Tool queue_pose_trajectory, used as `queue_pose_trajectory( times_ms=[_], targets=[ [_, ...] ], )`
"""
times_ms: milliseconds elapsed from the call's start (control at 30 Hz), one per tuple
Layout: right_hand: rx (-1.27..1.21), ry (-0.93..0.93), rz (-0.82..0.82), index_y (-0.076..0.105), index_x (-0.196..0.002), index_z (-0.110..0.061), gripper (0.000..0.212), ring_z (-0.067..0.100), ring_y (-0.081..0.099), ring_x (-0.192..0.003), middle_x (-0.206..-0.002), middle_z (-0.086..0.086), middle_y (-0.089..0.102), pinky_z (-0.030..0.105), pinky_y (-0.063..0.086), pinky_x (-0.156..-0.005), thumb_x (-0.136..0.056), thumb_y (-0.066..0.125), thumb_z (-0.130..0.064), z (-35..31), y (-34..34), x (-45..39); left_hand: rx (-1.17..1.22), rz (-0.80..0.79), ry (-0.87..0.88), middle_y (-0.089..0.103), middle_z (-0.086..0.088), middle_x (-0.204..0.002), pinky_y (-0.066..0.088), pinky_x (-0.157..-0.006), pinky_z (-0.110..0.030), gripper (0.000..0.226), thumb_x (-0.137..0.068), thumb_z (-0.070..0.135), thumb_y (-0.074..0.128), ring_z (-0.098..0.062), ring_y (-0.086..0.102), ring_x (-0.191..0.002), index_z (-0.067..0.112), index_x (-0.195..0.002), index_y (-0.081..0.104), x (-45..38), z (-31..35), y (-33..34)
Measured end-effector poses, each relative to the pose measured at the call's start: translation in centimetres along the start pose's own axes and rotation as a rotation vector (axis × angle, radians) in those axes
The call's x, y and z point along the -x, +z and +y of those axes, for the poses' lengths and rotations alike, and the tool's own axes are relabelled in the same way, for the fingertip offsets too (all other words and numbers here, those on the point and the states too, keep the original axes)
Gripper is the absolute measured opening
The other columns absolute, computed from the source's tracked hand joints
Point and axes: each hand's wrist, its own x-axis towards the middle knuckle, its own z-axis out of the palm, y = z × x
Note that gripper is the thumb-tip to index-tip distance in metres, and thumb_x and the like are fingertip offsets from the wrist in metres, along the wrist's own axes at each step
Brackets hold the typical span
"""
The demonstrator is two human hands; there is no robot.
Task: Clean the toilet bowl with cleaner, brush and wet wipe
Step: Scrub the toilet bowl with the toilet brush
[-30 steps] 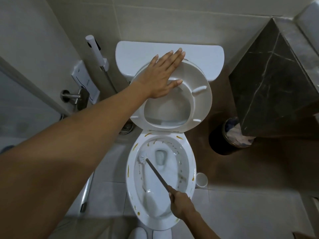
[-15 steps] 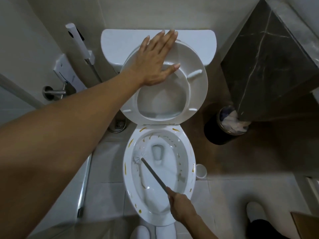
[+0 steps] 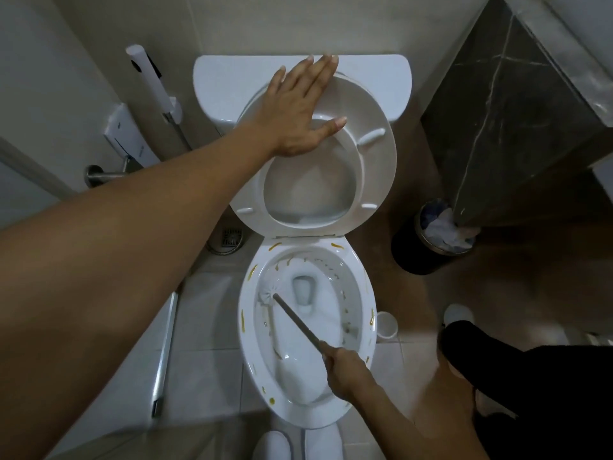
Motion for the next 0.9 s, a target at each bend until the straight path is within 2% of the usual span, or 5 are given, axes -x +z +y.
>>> queue_pose_trajectory(
  times_ms=[100,233,367,767,900],
  targets=[
    [0.052,-0.01,-0.056,0.041,-0.142,-0.034,0.041,0.026,0.061,-0.108,-0.119,0.006,0.064,0.035,0.051,-0.09,-0.102,0.03,-0.031,1.3,-0.2,2.7,0.016,-0.015,-0.006,0.001,0.0,-0.16,0.002,-0.118,-0.046,0.084,-0.088,0.066,0.022,-0.021,0.001,-0.147,0.018,-0.152,-0.002,0.0,0.0,-0.1],
    [0.112,-0.013,-0.095,0.049,-0.138,-0.032,0.042,0.024,0.064,-0.098,-0.098,0.0,0.065,0.025,0.047,-0.065,-0.1,0.029,-0.033,3.7,0.2,4.7,0.012,-0.016,-0.01,0.0,0.0,-0.16,0.002,-0.118,-0.046,0.084,-0.089,0.066,0.022,-0.021,0.001,-0.147,0.018,-0.152,-0.002,0.0,0.1,-0.1],
    [0.085,-0.065,-0.043,0.046,-0.14,-0.027,0.04,0.025,0.06,-0.112,-0.123,0.007,0.063,0.036,0.05,-0.094,-0.103,0.03,-0.027,0.8,-1.5,0.9,0.01,-0.014,-0.011,0.0,0.0,-0.16,0.001,-0.117,-0.046,0.083,-0.09,0.066,0.022,-0.021,0.0,-0.147,0.017,-0.152,-0.002,0.0,0.0,0.0],
    [0.029,-0.027,-0.142,0.058,-0.13,-0.024,0.036,0.025,0.06,-0.109,-0.122,0.006,0.062,0.037,0.049,-0.095,-0.101,0.037,-0.028,2.4,-3.5,0.9,0.011,-0.024,-0.025,0.0,0.0,-0.16,0.002,-0.118,-0.047,0.083,-0.09,0.066,0.023,-0.022,0.0,-0.147,0.018,-0.152,-0.002,-0.1,0.2,-0.1],
    [0.077,0.011,-0.065,0.057,-0.128,-0.02,0.038,0.022,0.062,-0.103,-0.119,0.004,0.063,0.035,0.052,-0.091,-0.1,0.036,-0.034,0.4,-3.9,-1.1,-0.002,-0.022,-0.038,0.001,-0.001,-0.16,0.001,-0.117,-0.047,0.082,-0.091,0.065,0.023,-0.022,0.0,-0.147,0.017,-0.152,-0.002,-0.2,0.3,0.1]
  ],
)
